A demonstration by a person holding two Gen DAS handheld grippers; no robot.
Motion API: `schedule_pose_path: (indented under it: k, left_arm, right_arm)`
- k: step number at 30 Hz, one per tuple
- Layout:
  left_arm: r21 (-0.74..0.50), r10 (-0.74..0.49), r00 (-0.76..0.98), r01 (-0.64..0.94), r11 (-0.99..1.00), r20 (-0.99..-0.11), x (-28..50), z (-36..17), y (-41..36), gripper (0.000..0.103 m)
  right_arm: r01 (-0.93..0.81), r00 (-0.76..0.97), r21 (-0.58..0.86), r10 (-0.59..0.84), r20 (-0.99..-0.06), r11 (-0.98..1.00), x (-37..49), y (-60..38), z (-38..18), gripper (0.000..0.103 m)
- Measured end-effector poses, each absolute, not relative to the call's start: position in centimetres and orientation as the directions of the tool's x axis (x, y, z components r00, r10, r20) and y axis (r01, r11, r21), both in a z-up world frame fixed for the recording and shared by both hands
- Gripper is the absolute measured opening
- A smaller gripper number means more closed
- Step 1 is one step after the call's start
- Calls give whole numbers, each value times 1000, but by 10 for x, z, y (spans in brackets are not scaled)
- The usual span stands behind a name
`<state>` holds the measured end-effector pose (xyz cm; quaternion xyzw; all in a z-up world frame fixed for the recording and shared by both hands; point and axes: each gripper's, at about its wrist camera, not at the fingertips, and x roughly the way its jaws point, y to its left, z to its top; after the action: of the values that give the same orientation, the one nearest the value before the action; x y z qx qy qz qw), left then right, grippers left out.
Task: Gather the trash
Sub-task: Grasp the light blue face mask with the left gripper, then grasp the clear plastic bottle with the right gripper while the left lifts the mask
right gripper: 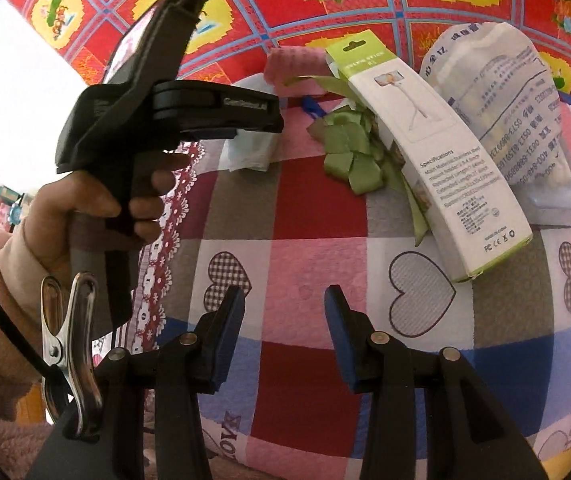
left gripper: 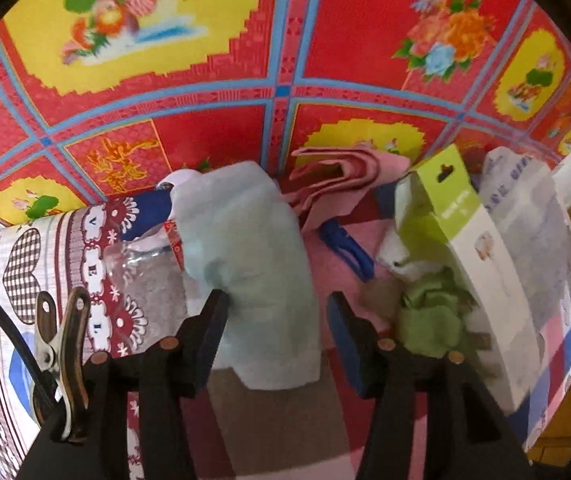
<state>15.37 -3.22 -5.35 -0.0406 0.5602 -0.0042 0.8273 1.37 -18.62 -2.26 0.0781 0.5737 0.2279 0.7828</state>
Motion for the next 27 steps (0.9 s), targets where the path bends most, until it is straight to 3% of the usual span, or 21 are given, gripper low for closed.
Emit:
schedule_pose_path:
  k: [9, 11, 12, 15, 27]
  left_arm:
    - [-49, -5, 366, -110, 993, -931, 161, -73, -31, 54]
    - [-47, -1, 374, -113, 993, -928, 159, -72, -29, 46]
    - [-49, 0, 381, -118, 992, -925, 157, -72, -26, 36]
    - [-104, -47, 393, -125, 987, -918, 141, -68, -11, 29]
    - [-158, -42, 446, -227, 961, -894, 55, -35, 59, 27]
  right_arm:
    - [-265, 228, 390, 451, -863, 882, 14, -190, -32, 43]
    - [-268, 227, 394, 455, -861, 879, 14, -189, -34, 43]
    - [-269, 225, 396, 457, -860, 878, 14, -188, -35, 43]
    - [-274, 224, 393, 455, -862, 878, 14, -183, -35, 43]
    - [-353, 248, 373, 471, -847, 858, 33, -146, -32, 43]
